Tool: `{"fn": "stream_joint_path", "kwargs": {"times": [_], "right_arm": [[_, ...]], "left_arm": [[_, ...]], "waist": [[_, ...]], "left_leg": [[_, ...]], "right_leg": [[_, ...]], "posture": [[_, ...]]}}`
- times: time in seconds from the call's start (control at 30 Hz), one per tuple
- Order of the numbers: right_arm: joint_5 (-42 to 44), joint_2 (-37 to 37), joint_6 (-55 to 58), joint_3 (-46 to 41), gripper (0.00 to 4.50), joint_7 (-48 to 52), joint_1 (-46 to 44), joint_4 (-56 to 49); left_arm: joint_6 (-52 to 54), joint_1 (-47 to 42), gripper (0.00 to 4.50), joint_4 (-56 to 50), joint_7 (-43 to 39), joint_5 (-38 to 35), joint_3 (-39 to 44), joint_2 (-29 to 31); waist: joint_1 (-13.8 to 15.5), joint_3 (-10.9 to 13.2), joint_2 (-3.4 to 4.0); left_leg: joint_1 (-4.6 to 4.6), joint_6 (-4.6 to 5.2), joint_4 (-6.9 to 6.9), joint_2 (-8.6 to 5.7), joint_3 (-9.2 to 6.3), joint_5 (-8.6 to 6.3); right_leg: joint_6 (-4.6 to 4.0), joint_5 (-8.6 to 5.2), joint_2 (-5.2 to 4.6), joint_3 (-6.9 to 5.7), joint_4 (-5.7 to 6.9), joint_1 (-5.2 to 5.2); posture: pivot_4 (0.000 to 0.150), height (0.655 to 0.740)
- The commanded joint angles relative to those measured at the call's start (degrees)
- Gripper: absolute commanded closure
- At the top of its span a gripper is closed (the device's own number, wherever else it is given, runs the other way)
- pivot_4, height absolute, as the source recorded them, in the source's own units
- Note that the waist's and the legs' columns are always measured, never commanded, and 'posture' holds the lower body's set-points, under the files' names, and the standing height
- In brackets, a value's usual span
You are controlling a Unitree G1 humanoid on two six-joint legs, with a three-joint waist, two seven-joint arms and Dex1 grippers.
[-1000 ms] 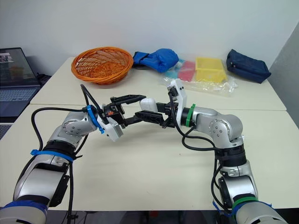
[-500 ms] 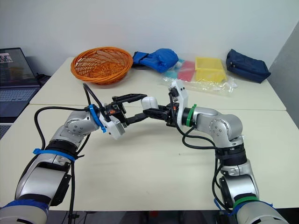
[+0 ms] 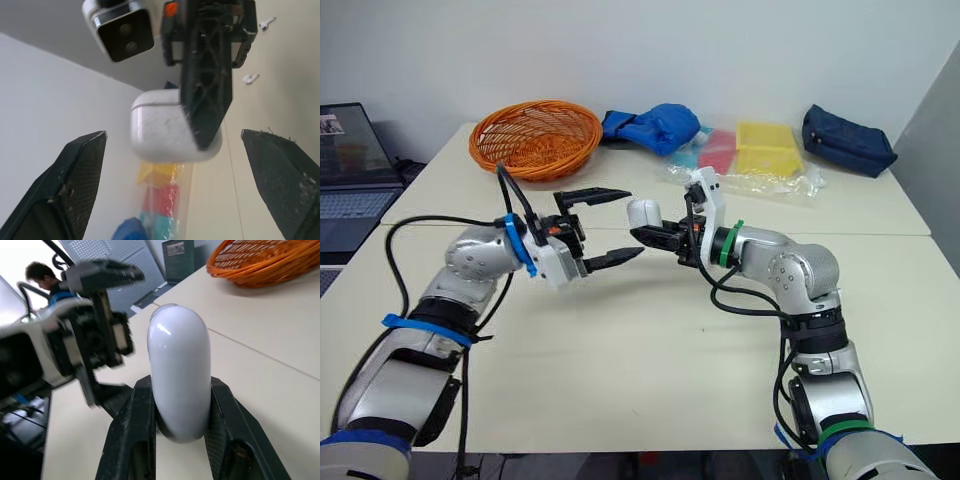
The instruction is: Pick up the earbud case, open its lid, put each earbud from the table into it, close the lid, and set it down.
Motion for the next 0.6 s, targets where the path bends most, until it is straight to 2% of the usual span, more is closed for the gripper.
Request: {"fn": "stream_joint_path", "kwargs": {"times": [0.03, 0.1, 0.2, 0.27, 0.33, 0.4, 0.5, 0.57, 0.6], "right_arm": [[-6.9, -2.7, -8.2, 4.6, 3.64, 1.8, 0.1, -1.4], [-9.1, -3.0, -10.2, 6.1, 3.64, 1.8, 0.4, -1.5], [-12.7, -3.7, -13.3, 8.6, 3.64, 2.1, 0.4, -1.5], [-15.9, -4.3, -15.5, 11.8, 3.64, 2.7, 0.6, -2.4], [-17.4, -3.9, -16.2, 13.8, 3.64, 3.1, 0.8, -3.0], [-20.1, -4.4, -18.3, 16.1, 3.64, 4.0, 0.7, -3.1], [-20.2, -3.4, -17.8, 15.7, 3.64, 4.3, 0.5, -2.5], [-20.8, -3.0, -18.0, 15.6, 3.64, 4.3, 0.3, -2.1], [-21.0, -2.9, -18.0, 15.6, 3.64, 4.3, 0.2, -2.0]], "left_arm": [[24.0, -1.4, 0.00, -8.9, -11.9, -8.5, 1.0, 4.7], [40.6, -2.8, 0.00, -13.9, -16.4, -11.6, 1.0, 7.4], [57.2, -5.4, 0.00, -18.7, -18.9, -13.1, 1.7, 8.4], [68.0, -10.9, 0.00, -18.9, -22.2, -11.4, -0.4, 7.7], [69.6, -14.4, 0.00, -17.7, -26.1, -9.1, -1.7, 6.1], [75.5, -17.2, 0.00, -16.1, -27.8, -7.9, -2.6, 4.7], [73.8, -18.3, 0.65, -14.4, -31.8, -5.6, -2.5, 3.4], [69.4, -18.3, 1.25, -12.8, -33.1, -1.8, -3.5, 3.2], [67.9, -18.3, 1.25, -11.9, -33.6, -0.2, -3.8, 3.1]], "waist": [[0.0, 0.0, 0.01], [-0.1, 0.0, 0.01], [0.0, 0.0, 0.00], [0.1, 0.0, -0.03], [0.1, 0.0, -0.03], [0.1, 0.0, -0.03], [0.0, 0.0, -0.02], [-0.2, 0.0, -0.02], [-0.2, 0.0, -0.01]], "left_leg": [[0.00, 0.00, 0.00, -0.01, -0.01, 0.00], [0.00, 0.00, 0.01, 0.01, -0.02, 0.00], [-0.01, 0.00, 0.01, 0.03, -0.05, 0.00], [-0.05, 0.00, 0.03, 0.03, -0.10, 0.00], [-0.11, 0.00, 0.07, 0.00, -0.13, 0.00], [-0.09, 0.00, 0.07, -0.01, -0.10, 0.00], [-0.07, 0.00, 0.05, 0.00, -0.09, 0.00], [-0.09, 0.00, 0.05, 0.03, -0.06, 0.01], [-0.15, 0.01, 0.05, 0.04, -0.05, 0.01]], "right_leg": [[0.00, 0.00, 0.02, 0.01, 0.00, 0.00], [0.01, -0.01, 0.07, 0.00, 0.00, -0.01], [0.02, -0.02, 0.15, 0.01, 0.00, -0.03], [0.02, -0.02, 0.16, -0.03, 0.00, -0.04], [0.21, -0.14, 0.17, -0.04, -0.01, -0.06], [0.19, -0.12, 0.16, 0.00, -0.01, -0.06], [0.09, -0.08, 0.17, 0.03, 0.00, -0.09], [-0.01, -0.03, 0.21, 0.07, 0.05, -0.17], [-0.02, -0.02, 0.24, 0.10, 0.08, -0.28]], "posture": [[0.150, 0.7400], [0.150, 0.7400], [0.150, 0.7400], [0.150, 0.7400], [0.150, 0.7400], [0.150, 0.7400], [0.150, 0.7400], [0.150, 0.7400], [0.150, 0.7400]]}}
